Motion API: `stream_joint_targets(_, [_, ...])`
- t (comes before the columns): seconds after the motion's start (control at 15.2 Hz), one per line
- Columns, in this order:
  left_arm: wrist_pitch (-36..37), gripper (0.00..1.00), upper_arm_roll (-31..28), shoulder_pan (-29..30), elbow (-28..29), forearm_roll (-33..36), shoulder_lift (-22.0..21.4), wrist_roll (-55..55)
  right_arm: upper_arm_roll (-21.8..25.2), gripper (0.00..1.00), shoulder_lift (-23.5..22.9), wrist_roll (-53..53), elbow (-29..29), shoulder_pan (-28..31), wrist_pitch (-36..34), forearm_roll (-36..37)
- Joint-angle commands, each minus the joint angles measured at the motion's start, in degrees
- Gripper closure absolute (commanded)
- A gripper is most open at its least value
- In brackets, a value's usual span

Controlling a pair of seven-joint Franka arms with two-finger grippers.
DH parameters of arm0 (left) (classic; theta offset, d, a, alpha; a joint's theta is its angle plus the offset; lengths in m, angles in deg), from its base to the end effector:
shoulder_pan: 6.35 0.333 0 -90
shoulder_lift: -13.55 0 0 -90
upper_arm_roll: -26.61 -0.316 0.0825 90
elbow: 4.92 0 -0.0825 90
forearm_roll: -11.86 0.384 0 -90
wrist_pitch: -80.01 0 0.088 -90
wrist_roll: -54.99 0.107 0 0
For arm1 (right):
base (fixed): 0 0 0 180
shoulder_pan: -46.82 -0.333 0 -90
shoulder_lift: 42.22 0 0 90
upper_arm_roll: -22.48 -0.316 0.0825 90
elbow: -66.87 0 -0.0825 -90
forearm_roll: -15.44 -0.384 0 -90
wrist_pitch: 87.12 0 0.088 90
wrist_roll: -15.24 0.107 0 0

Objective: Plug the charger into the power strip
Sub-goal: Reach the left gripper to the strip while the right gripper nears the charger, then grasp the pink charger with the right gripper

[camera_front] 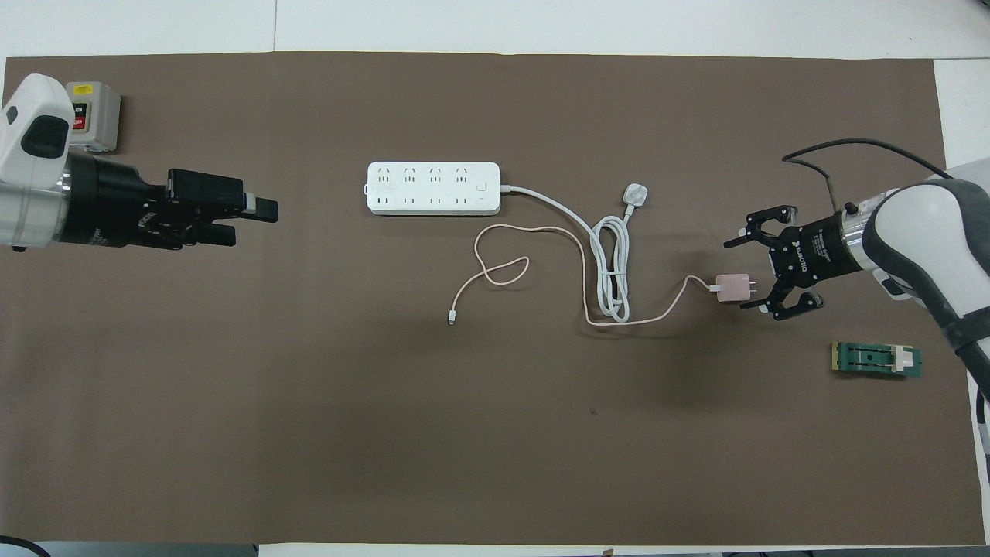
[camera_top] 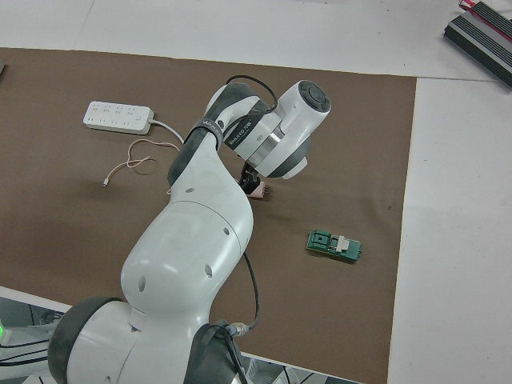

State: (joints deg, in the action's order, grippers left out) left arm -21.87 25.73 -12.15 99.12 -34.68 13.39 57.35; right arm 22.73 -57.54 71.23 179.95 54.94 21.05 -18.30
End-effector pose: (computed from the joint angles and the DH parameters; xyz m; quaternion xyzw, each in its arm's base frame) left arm 0.5574 -0.1111 0.5534 0.9222 0.0296 -0.0246 0.3847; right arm 0.5685 -0.0419 0.3210 -0.7243 0.6182 0.2566 0.1655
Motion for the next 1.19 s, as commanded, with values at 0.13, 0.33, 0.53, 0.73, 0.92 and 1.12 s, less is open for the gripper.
stream_joint_targets(0.13, [-3.42,0.00,-0.44,-1.06,7.13,-20.56,0.15,10.10,-0.16,0.00,-1.38,-4.58,-0.15,1.37,1.07,-1.50])
stream_joint_targets(0.33, [-3.68,0.00,-0.53,-2.64,10.56,-31.57,2.69,19.50,-0.16,0.00,-1.21,-4.58,1.78,3.21,1.42,-1.77])
stream_joint_targets(0.53, [-3.68,0.00,-0.53,-5.18,13.46,-39.48,5.42,28.46,-0.16,0.00,-1.03,-4.49,4.24,3.74,3.97,-2.38])
stream_joint_targets(0.73, [-0.53,0.00,-0.52,-6.24,14.61,-48.09,12.70,39.02,-0.16,0.00,-0.77,-4.58,5.21,4.01,4.15,-2.56])
stream_joint_targets(0.92, [1.16,0.00,0.00,-7.55,14.35,-53.73,16.50,39.48,-0.16,0.00,-0.68,-4.67,7.14,4.01,7.12,-2.56])
stream_joint_targets(1.12, [0.63,0.00,0.09,-9.49,14.35,-54.18,16.42,39.57,-0.16,0.00,-0.68,-5.81,7.94,4.01,8.63,-2.56])
